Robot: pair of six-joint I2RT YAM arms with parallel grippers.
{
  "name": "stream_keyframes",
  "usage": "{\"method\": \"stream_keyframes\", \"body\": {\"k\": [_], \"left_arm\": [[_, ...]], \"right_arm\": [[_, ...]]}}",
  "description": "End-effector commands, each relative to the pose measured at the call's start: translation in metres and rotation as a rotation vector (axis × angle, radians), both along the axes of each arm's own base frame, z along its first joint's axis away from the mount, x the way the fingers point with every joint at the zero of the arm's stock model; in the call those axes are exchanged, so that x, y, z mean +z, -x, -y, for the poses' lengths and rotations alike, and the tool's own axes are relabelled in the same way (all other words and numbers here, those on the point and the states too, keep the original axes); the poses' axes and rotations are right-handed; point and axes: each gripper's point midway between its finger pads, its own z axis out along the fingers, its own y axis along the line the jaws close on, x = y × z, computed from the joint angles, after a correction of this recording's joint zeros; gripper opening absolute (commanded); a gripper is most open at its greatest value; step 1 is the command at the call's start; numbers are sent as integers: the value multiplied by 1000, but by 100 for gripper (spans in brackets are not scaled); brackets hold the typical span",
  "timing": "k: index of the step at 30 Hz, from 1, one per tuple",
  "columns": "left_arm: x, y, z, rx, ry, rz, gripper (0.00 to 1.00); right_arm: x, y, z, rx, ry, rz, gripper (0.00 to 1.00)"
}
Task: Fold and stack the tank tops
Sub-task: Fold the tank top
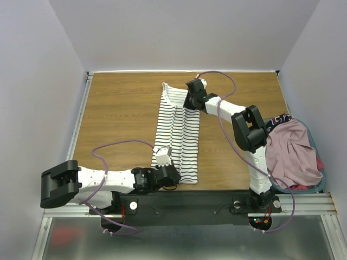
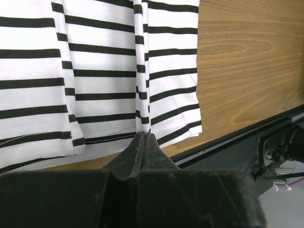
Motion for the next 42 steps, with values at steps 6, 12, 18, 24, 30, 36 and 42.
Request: {"method": "stream_keyframes", "body": {"k": [6, 12, 18, 24, 30, 36, 42], "left_arm": [[-9, 3, -21, 34, -51, -25, 0], [-15, 6, -26, 41, -64, -42, 0], [-17, 5, -30, 53, -76, -44, 0], [-10, 3, -31, 61, -77, -31, 16], [25, -5, -32, 92, -10, 22, 43], [53, -24, -49, 197, 15, 78, 50], [92, -127, -86, 321, -40, 208, 50]], "right_arm": [[33, -22, -16, -25, -38, 105, 2], [25, -24, -19, -23, -42, 92, 3], [20, -23, -21, -22, -45, 81, 3], [26, -24, -26, -4, -64, 86, 18], [65, -22, -32, 47, -102, 133, 61], [82, 3, -8, 42, -42, 144, 69], [51, 25, 11, 34, 21, 73, 67]]}}
